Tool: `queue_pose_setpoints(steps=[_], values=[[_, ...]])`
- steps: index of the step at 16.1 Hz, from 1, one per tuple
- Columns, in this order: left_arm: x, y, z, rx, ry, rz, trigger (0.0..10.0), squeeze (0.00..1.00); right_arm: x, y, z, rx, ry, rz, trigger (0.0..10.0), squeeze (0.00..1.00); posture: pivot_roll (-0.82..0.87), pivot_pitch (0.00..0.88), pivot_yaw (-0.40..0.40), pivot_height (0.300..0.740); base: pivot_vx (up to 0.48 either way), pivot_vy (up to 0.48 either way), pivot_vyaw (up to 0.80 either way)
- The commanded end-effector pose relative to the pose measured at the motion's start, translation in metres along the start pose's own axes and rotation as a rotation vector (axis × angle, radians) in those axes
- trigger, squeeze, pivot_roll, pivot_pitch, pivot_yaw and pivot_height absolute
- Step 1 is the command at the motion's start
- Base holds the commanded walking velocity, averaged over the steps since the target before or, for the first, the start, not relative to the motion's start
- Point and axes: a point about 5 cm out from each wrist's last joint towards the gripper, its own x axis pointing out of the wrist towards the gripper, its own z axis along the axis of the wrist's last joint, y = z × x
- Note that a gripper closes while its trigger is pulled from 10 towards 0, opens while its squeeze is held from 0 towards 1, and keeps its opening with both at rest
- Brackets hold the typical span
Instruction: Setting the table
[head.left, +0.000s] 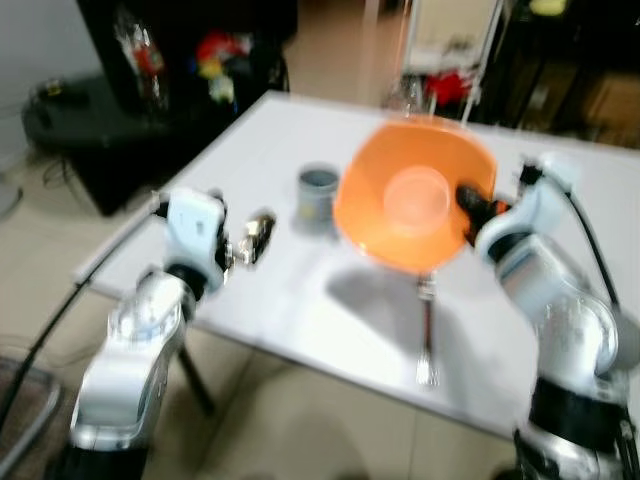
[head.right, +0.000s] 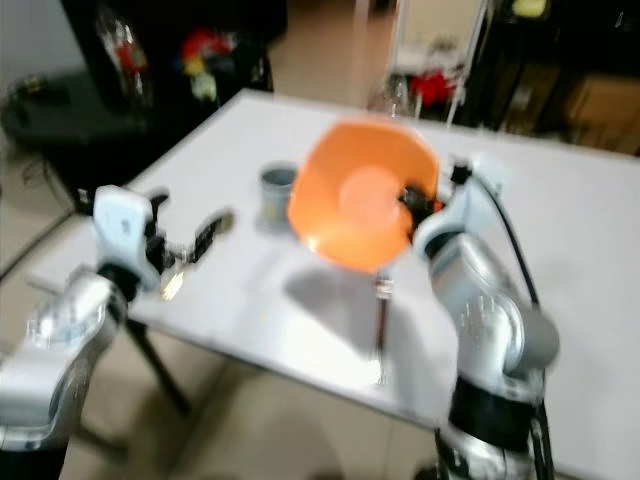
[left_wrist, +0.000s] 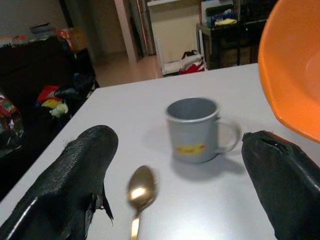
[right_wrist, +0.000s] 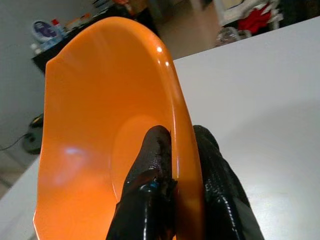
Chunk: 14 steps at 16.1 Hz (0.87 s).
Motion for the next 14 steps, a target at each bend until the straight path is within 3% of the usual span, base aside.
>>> queue_pose_setpoints(steps=[1,6,9,14], values=[[0.0,-0.003,0.001,0.006,-0.006,-0.021,10.0,0.0,0.001,-0.003,0.012,0.004,-0.058,-0.026,10.0,0.0,0.09,0.0,0.013,0.74,0.311,0.0,0.0],[0.001,-0.008,0.0,0.01,0.014,-0.08,10.0,0.0,0.024,-0.014,0.019,0.021,-0.02,-0.067,10.0,0.0,0.09,0.0,0.023,0.74,0.299,0.0,0.0],[-0.01,-0.026,-0.007,0.057,0.078,-0.283,10.0,0.0,0.043,-0.025,0.023,0.1,0.022,-0.128,10.0,0.0,0.1,0.0,0.026,0.74,0.0,0.0,0.0],[-0.01,-0.031,-0.004,0.032,0.101,-0.371,10.0,0.0,0.069,-0.042,0.014,0.269,0.1,-0.169,10.0,0.0,0.11,0.0,0.026,0.74,0.0,0.0,0.0]])
